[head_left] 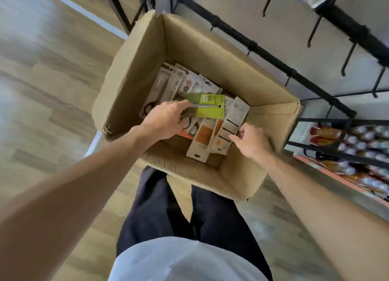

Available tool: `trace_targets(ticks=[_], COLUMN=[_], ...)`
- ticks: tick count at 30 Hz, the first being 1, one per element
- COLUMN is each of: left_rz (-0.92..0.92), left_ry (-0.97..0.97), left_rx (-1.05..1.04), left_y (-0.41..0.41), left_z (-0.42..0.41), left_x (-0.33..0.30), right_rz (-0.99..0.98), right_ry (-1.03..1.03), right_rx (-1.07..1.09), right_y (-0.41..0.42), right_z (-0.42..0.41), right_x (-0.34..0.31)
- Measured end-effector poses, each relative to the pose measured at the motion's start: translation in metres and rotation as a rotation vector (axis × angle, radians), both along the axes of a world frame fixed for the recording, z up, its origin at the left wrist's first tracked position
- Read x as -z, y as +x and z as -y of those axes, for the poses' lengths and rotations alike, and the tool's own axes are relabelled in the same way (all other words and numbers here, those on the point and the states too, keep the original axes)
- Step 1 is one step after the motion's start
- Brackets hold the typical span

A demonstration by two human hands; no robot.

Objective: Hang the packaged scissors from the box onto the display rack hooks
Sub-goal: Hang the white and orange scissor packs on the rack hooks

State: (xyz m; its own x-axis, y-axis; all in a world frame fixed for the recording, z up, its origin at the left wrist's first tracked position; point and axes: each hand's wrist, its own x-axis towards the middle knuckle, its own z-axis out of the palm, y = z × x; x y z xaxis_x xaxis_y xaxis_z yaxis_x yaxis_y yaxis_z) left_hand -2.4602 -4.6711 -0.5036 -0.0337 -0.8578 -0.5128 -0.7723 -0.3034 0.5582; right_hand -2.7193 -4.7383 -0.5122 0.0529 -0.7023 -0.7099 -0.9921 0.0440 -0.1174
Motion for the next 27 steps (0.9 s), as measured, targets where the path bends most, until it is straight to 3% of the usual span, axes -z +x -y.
trace_targets(ticks=[4,11,16,20,27], left_rz=[0.043,0.157,0.192,0.302,0.416], left_ry=[0.058,0.078,0.141,0.068,0.048], left_rx=[0.027,0.118,0.189,0.261,0.267], left_y=[-0.008,-0.024,-0.024,-0.017,-0.023], left_z=[0.015,0.033,0.043,0.047,0.053], left_x=[0.045,0.101,0.123,0.134,0.136], right_rz=[-0.039,-0.067,-0.079,-0.141,-0.105], right_ry=[0.037,0.137,-0.021,-0.169,-0.197], right_rx=[-0.091,0.058,0.034,-0.019,-0.055], right_y=[-0.001,-0.003,0.003,0.005,0.003], right_z=[-0.015,-0.055,-0.073,-0.075,-0.075], right_x=[0.04,0.102,0.134,0.147,0.153])
